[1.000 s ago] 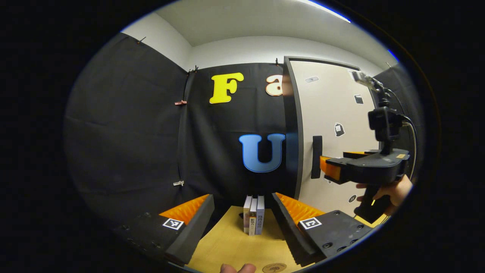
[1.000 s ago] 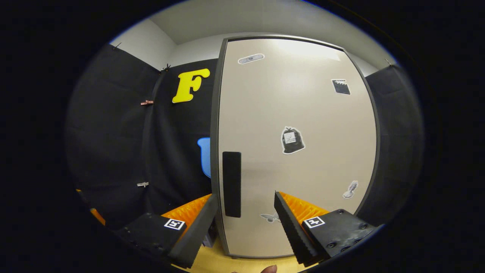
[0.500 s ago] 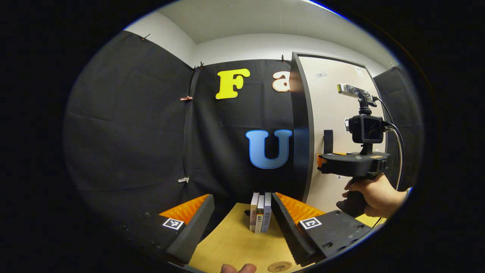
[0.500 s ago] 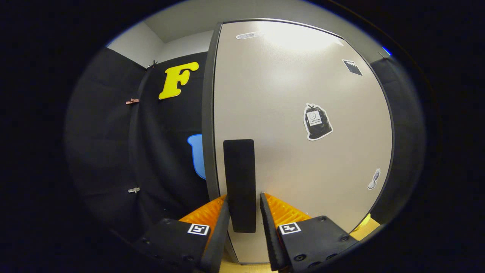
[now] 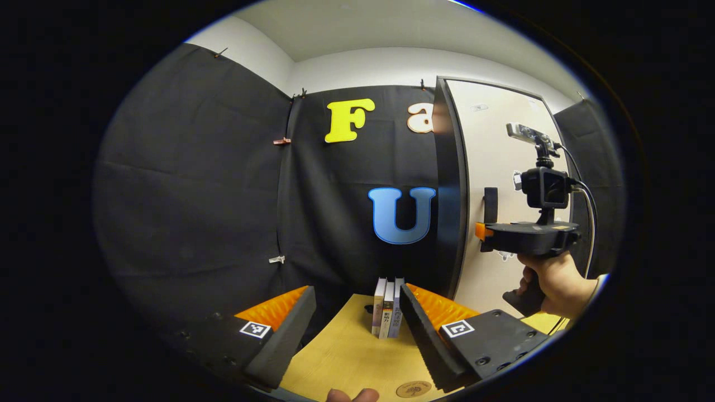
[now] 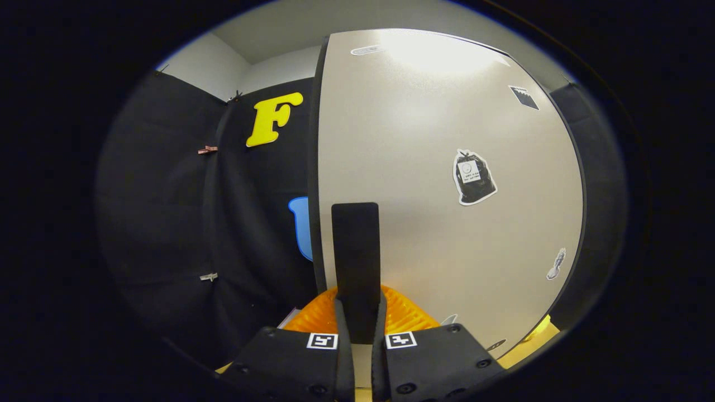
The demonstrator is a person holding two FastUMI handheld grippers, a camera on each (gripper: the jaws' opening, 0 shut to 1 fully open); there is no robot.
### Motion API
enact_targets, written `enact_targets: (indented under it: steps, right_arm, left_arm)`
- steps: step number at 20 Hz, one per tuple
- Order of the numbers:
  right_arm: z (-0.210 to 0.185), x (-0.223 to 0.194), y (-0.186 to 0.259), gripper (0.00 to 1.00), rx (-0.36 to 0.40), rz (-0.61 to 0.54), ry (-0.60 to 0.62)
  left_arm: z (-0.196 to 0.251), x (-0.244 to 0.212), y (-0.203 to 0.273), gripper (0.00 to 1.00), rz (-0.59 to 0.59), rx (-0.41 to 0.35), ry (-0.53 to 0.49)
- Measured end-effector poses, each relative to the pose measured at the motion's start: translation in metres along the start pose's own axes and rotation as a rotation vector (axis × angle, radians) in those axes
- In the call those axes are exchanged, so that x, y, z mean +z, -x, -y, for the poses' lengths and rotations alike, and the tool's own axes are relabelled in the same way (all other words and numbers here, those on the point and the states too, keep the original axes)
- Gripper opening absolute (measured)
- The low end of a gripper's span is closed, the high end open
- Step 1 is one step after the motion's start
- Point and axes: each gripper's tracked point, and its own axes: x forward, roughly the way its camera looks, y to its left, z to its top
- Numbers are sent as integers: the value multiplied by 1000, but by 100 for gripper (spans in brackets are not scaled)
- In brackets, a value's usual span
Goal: Open the cabinet door with the right hand, grasp the bottle in the cabinet with the left hand and place it on the coaster, then close the cabinet door with the right hand.
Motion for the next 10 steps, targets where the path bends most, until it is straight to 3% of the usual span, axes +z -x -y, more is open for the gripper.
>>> enact_targets:
  steps: [10]
  right_arm:
    - [12, 6, 89, 16, 148, -29, -49]
  left_arm:
    - [25, 27, 33, 95, 53, -38, -13]
